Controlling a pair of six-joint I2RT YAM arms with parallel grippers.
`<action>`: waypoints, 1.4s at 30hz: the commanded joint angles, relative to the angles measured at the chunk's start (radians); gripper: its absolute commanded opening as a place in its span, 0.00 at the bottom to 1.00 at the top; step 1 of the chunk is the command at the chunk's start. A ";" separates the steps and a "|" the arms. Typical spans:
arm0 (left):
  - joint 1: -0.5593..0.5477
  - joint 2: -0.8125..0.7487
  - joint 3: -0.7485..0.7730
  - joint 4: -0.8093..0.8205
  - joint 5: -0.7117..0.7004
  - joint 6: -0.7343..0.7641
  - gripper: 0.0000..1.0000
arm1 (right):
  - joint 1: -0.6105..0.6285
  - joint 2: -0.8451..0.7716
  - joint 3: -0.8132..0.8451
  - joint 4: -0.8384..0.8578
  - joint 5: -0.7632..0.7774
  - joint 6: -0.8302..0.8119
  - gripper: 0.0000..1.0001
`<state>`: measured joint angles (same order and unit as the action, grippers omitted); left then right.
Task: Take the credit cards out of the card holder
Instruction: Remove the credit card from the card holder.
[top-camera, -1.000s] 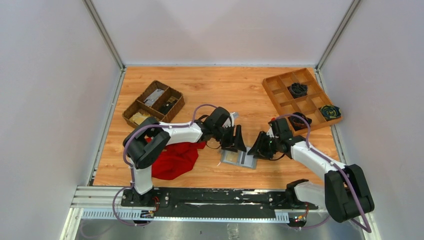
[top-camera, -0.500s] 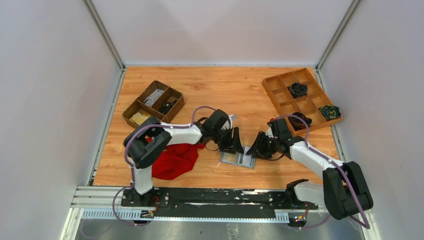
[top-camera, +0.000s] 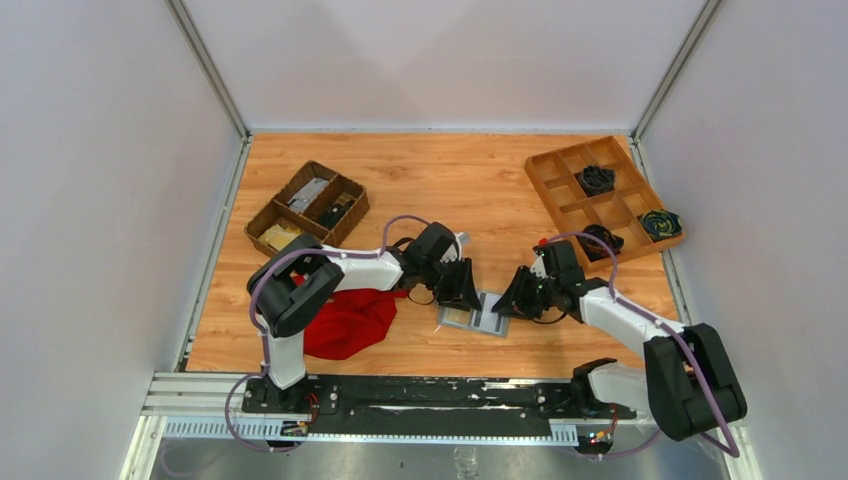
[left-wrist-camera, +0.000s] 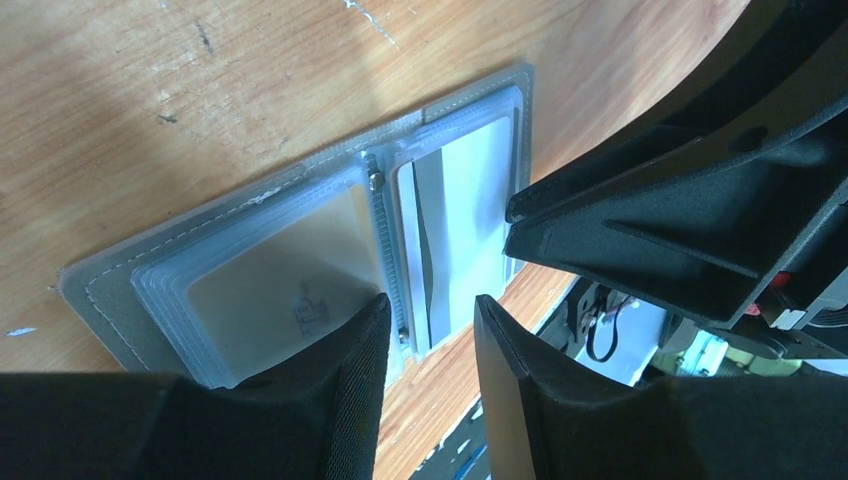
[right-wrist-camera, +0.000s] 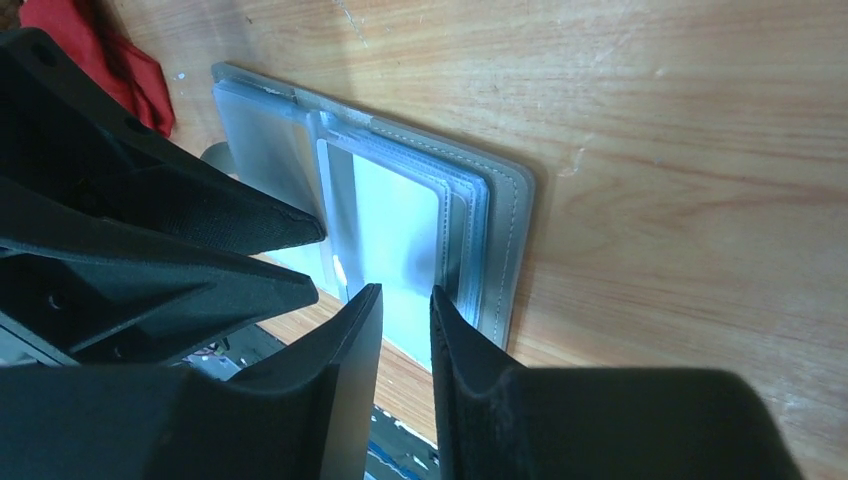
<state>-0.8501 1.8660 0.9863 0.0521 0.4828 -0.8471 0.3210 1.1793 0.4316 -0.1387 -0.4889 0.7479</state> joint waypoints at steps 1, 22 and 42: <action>0.011 0.027 -0.027 0.002 -0.018 0.017 0.41 | -0.005 0.009 -0.031 0.040 -0.020 0.021 0.26; 0.041 0.043 -0.054 0.006 -0.017 0.025 0.33 | -0.029 0.000 -0.078 0.106 -0.040 0.047 0.09; 0.046 0.044 -0.046 0.006 -0.003 0.035 0.33 | -0.055 -0.044 -0.105 0.102 -0.016 0.043 0.18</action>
<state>-0.8173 1.8797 0.9550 0.0956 0.5095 -0.8448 0.2802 1.1179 0.3481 -0.0456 -0.4973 0.7967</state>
